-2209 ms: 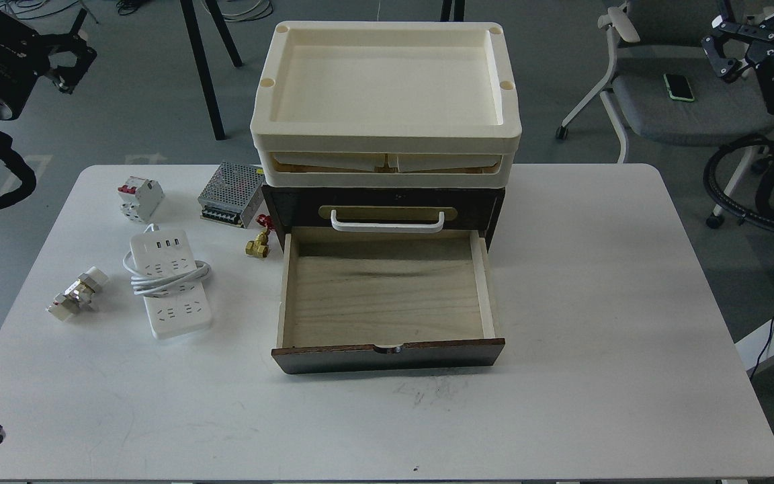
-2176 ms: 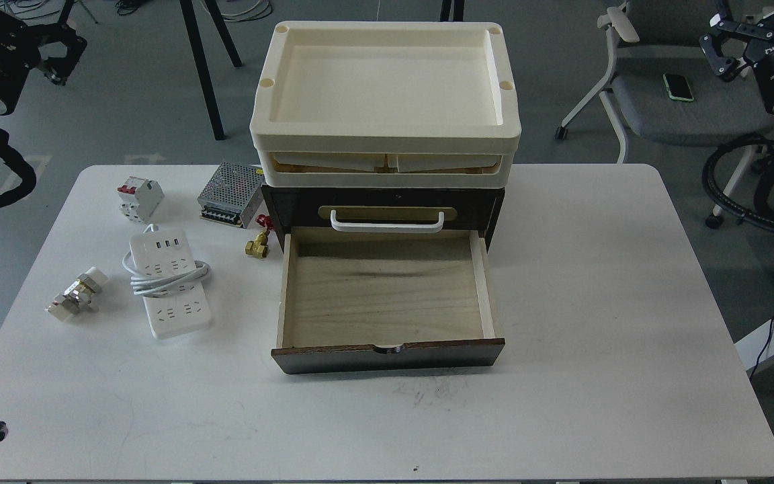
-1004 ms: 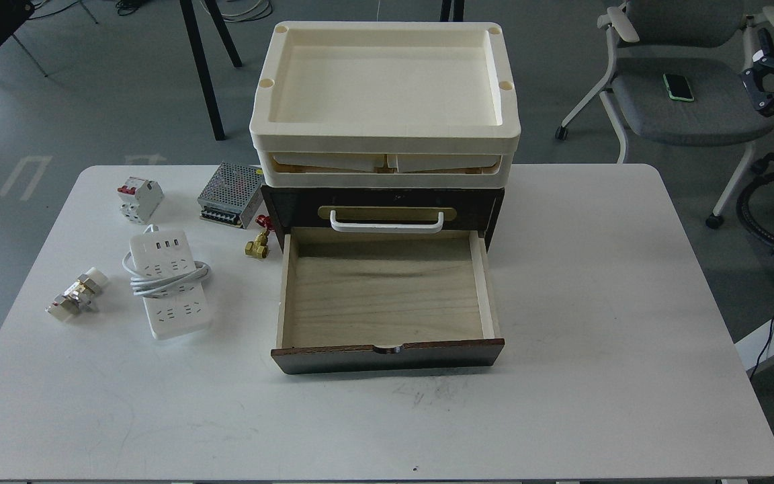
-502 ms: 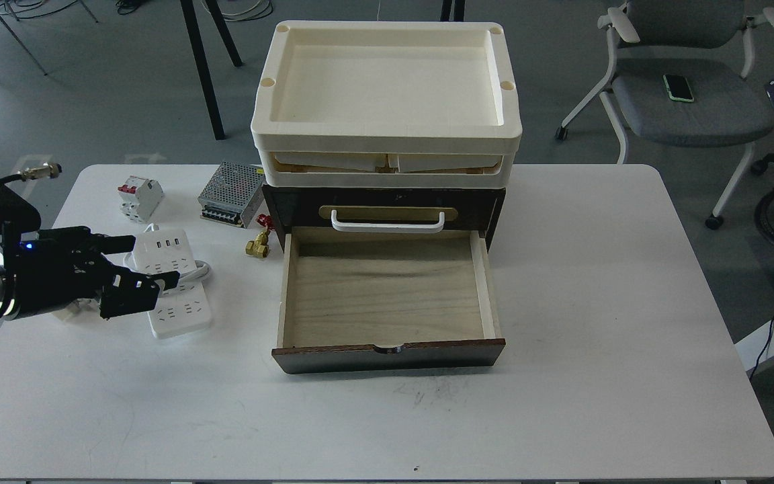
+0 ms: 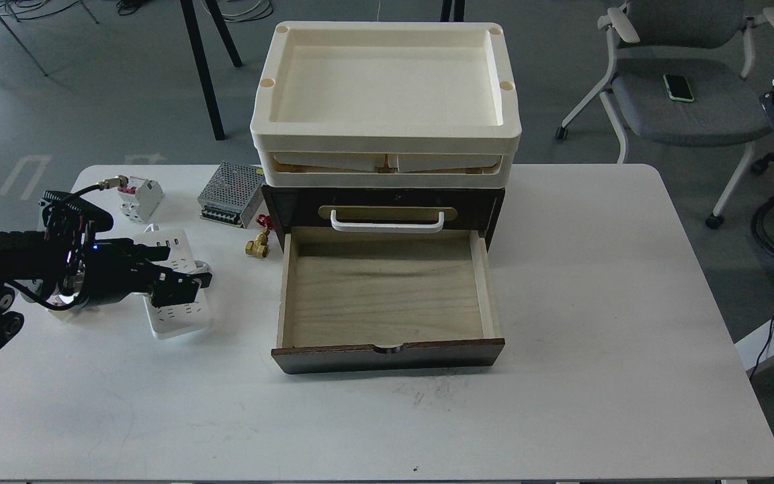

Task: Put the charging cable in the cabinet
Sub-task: 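Reach the left gripper toward the white power strip with coiled cable, then close the left gripper on the white power strip and its cable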

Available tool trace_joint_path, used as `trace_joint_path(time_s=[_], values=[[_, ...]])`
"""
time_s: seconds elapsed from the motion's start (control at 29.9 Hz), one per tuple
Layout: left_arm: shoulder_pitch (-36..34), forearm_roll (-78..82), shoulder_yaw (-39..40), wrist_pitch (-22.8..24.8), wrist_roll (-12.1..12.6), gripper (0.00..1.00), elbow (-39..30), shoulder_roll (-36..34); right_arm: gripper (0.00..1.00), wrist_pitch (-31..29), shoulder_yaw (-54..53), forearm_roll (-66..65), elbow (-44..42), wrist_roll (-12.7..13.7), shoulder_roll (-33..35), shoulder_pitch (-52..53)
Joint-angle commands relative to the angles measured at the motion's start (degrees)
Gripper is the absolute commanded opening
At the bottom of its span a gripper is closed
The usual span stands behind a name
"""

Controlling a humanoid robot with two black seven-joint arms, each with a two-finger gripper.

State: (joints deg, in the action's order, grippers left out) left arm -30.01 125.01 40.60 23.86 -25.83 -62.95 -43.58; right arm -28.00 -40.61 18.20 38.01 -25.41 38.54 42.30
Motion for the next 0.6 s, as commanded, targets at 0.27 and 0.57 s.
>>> trace_joint_path(time_s=[0.27,0.57], values=[[-2.1,0.0,-4.4,-5.5,-1.7,0.9,7.6,3.3,1.0,0.0,-1.2,0.0,0.0,-0.2,0.5,-1.2],[-2.5,0.0,-8.1,-11.0,-1.9,0.87,12.4,4.0,1.0,0.0,-1.7,0.0,0.0,-0.2,0.5,-1.8]])
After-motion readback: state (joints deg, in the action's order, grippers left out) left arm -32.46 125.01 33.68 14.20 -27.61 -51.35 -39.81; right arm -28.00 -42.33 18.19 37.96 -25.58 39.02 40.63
